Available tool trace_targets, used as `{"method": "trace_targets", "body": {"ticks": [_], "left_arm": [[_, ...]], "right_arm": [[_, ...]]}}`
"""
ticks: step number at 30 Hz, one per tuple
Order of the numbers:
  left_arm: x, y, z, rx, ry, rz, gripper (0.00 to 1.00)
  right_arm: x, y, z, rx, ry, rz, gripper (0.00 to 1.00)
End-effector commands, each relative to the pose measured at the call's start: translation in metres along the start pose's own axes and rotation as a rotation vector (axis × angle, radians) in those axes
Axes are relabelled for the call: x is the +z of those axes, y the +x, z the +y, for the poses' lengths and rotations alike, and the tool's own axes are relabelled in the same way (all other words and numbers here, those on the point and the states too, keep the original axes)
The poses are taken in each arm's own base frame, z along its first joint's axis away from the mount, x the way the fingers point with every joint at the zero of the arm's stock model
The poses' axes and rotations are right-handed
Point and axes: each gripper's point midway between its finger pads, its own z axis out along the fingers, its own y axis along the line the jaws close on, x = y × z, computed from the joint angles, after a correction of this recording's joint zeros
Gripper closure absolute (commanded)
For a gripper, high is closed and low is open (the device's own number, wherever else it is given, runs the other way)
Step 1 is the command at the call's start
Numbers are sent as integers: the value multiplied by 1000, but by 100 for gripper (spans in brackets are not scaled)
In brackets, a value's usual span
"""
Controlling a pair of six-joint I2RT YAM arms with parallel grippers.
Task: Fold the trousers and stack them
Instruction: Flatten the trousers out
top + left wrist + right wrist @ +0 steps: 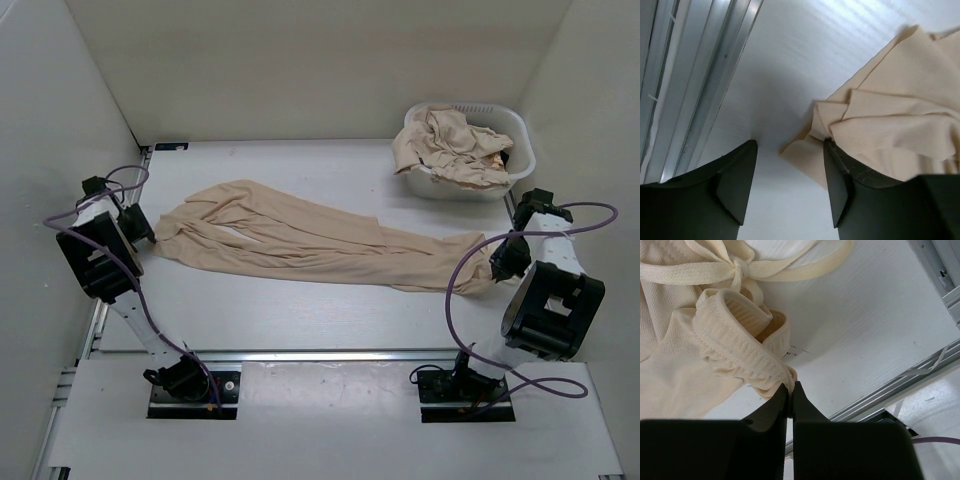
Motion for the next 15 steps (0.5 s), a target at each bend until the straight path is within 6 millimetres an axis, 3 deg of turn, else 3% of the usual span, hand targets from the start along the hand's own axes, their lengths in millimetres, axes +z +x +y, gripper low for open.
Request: {"method": "trace_targets", "body": {"ticks": [1, 4, 5, 6, 9, 12, 15], "left_arm": [[31, 26, -22, 24, 58, 107, 34], [33, 40, -39, 9, 159, 165, 86], [32, 44, -39, 7, 159, 179, 86], [16, 45, -34, 9, 127, 179, 86], [-25, 32, 1, -44, 39, 105, 86], [-73, 21, 32, -108, -22, 29, 86], [-119, 21, 47, -151, -52, -9, 86]], "right_arm": [[-2, -5, 3, 10, -11, -6, 100], [-7, -13, 3, 11, -6, -23, 100], [-15, -21, 5, 14, -15, -44, 100], [-35, -36, 8, 19, -30, -80, 100], [-76, -64, 15, 57, -75, -185, 100], [-109, -71, 4, 150, -110, -228, 100], [-124, -64, -2, 237, -180, -238, 100]]}}
